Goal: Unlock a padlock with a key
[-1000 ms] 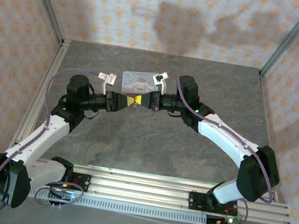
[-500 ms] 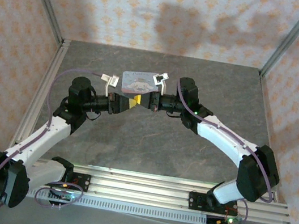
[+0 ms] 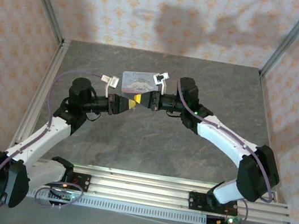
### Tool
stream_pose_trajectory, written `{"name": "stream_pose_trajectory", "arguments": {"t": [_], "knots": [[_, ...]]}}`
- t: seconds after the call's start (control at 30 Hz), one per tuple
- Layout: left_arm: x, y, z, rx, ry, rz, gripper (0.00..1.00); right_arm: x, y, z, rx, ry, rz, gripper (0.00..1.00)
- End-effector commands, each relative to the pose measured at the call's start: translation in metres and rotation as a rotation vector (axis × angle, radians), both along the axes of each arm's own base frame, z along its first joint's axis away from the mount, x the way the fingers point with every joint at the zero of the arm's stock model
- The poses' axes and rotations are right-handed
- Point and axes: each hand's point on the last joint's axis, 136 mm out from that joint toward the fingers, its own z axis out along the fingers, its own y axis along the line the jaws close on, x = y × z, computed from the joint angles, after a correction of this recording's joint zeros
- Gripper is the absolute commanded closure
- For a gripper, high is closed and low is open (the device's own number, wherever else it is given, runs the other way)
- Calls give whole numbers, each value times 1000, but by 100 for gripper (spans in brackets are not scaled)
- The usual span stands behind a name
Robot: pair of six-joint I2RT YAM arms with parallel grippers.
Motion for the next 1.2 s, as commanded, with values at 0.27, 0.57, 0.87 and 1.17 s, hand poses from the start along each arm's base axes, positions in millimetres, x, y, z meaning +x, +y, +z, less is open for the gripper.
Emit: {"name": "stream_pose_trajectory", "arguments": {"t": [0.27, 0.57, 0.87, 1.17], "knots": [[-4, -5, 5, -11, -34, -28, 74, -2, 5, 11, 35, -46, 5, 100], [-5, -4, 0, 3, -25, -28, 82, -2, 3, 12, 34, -55, -10, 100], [-5, -3, -3, 20, -20, -19, 98, -2, 1, 12, 34, -63, -19, 100], [-3, -2, -5, 28, -14, -6, 85, -1, -4, 12, 34, -85, -57, 100]]}}
